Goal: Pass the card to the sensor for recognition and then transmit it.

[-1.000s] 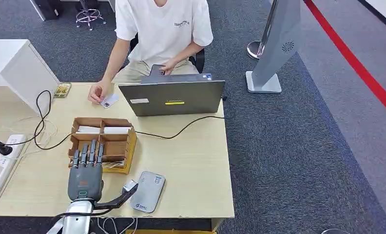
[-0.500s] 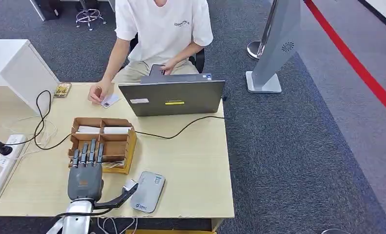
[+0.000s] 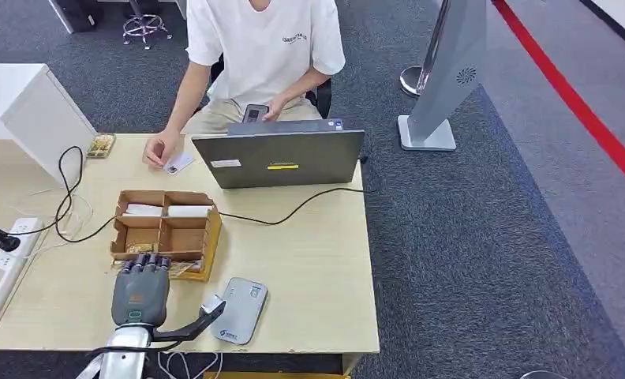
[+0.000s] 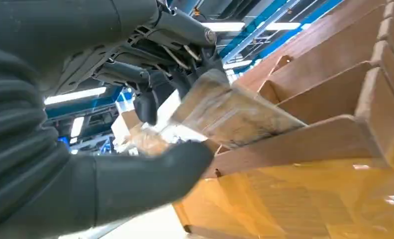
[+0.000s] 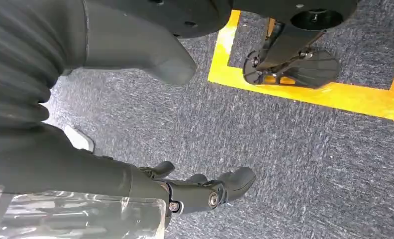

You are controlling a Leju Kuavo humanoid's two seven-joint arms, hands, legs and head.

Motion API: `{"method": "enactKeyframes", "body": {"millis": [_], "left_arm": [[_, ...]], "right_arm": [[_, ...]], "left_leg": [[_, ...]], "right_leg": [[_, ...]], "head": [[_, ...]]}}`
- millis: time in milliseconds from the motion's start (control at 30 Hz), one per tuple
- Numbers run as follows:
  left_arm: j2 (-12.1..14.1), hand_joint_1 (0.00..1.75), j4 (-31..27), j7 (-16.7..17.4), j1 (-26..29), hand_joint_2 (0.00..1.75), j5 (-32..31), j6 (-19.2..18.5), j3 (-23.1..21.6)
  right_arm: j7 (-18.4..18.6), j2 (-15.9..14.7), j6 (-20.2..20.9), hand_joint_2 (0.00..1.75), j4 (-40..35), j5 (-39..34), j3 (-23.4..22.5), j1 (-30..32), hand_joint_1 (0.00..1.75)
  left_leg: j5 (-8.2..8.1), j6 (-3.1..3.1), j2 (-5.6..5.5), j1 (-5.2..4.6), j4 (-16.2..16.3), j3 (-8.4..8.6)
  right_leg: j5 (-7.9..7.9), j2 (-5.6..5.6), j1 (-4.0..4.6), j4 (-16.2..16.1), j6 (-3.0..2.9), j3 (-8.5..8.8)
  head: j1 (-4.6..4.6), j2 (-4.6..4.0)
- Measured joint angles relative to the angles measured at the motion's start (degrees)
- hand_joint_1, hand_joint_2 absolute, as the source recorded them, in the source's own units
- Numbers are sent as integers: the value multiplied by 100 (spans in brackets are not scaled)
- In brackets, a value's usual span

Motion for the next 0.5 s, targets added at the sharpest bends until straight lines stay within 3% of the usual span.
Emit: {"method": "enactKeyframes", "body": {"millis": [500], "left_arm": [[-76, 175, 0, -114, 78, 175, 0, 20, 264]], "right_arm": [[-26, 0, 9, 175, 0, 22, -28, -2, 0]], "left_leg": [[0, 0, 0, 0, 0, 0]], "right_leg": [[0, 0, 0, 0, 0, 0]], "head": [[0, 0]]}}
